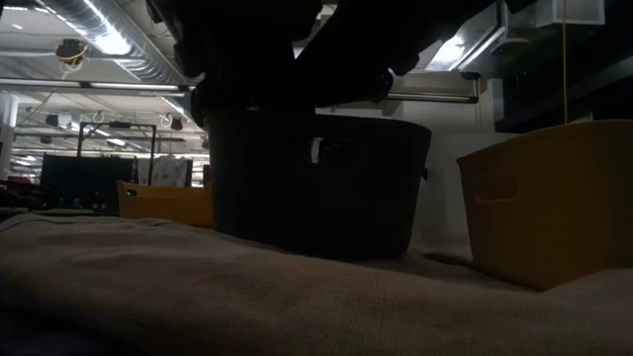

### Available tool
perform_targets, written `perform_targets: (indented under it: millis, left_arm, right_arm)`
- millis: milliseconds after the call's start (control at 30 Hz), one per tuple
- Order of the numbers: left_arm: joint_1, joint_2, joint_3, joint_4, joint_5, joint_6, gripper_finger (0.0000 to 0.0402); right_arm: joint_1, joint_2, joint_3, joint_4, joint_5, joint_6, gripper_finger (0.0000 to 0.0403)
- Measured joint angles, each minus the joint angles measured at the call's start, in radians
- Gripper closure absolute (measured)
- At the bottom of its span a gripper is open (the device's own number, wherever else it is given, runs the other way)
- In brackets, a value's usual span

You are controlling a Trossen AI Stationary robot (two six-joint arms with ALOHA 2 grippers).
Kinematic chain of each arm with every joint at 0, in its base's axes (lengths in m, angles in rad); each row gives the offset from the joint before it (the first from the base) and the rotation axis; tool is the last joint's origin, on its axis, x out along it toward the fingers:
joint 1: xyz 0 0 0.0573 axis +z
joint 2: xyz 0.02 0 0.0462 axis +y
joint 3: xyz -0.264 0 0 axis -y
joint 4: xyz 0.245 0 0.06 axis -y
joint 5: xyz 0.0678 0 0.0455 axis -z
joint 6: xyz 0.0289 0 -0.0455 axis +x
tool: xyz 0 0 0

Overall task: Sort spices by type
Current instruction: Put the black seasoning bottle into the blue bin

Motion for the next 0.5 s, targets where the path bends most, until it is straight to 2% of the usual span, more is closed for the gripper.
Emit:
perform_targets:
  millis: [300,500]
  left_arm:
    - [0.001,0.0,0.001,-0.01,-0.001,0.012,0.0178]
    - [0.032,-0.002,0.003,-0.018,0.067,0.032,0.0178]
  right_arm:
    - [0.0,0.0,0.0,0.003,0.0,0.0,0.0162]
    - [0.0,0.001,-0.002,0.001,0.004,0.0,0.0162]
